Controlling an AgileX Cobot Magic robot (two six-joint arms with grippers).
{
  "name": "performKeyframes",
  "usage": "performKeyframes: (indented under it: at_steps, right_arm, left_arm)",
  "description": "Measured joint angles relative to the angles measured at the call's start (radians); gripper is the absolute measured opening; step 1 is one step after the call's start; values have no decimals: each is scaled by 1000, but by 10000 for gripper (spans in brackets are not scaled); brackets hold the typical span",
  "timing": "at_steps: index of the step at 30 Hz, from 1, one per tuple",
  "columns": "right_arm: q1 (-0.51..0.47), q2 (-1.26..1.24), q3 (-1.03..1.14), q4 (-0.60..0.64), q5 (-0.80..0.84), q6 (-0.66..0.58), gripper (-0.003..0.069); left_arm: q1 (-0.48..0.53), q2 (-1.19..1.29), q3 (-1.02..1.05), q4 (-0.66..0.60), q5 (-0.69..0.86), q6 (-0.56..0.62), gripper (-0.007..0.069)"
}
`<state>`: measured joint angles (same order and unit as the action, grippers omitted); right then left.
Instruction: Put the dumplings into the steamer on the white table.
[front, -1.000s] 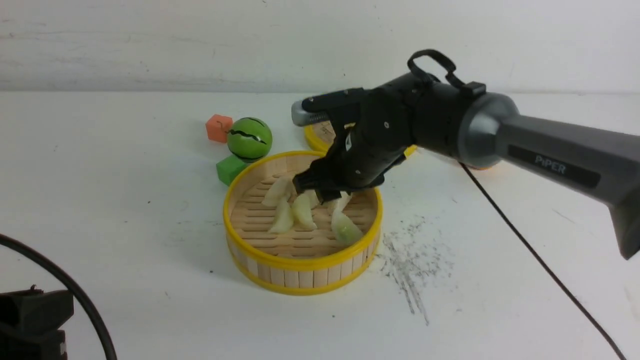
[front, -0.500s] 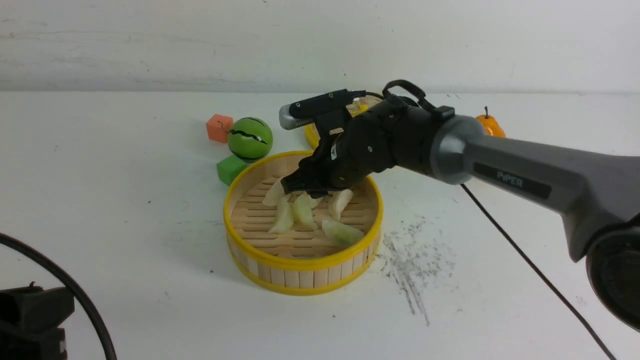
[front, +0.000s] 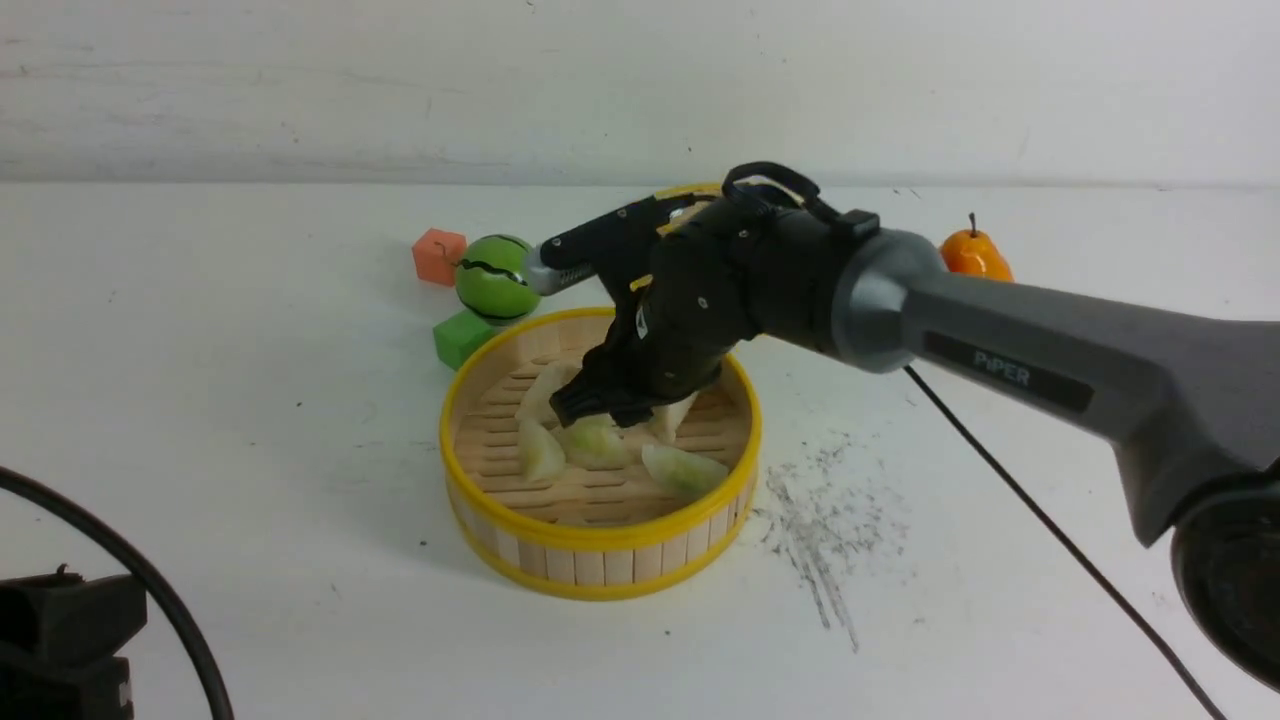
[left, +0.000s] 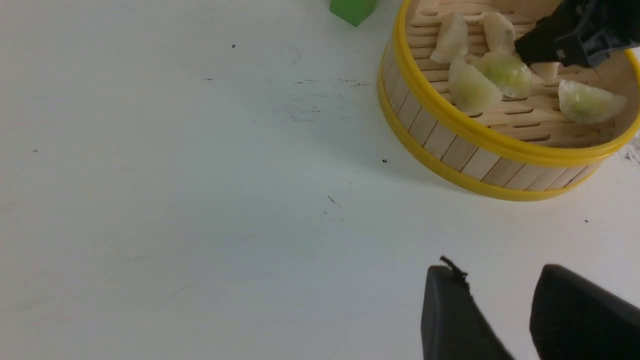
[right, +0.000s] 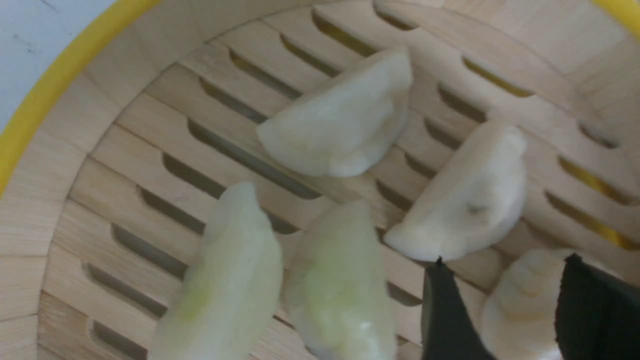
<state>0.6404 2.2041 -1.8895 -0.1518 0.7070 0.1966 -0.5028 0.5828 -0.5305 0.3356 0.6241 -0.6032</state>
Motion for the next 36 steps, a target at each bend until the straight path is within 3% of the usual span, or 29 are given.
performKeyframes:
  at_steps: [8,10,14,18,24,25,29,36]
  right_arm:
    - [0,-76,-95,-35,220,-19,316]
    - [0,-77,-97,-31,368,-88,316]
    - [0,-81,-97,22,513,-185,296]
    - [0,-149,-74,58,526,-221,216]
    - [0,-405,22,49,530,-238,15]
    - [0,-454,54,39,530,-242,-7]
    - [0,-658,246,14,505,-248,-20]
    - [0,-1076,724,61,211,-243,-19]
  left_arm:
    - [0,0,0,0,0,0,237]
    - [0,0,0,0,0,0,237]
    - [0,0,0,0,0,0,237]
    - [0,-19,-1,-20,19,26,217]
    - [0,-217,27,-103,-48,175,-11]
    - [0,-249,41,-108,-64,188,-14]
    - [0,-402,128,-107,-120,207,-14]
    - [0,-499,188,-41,-230,209,-14]
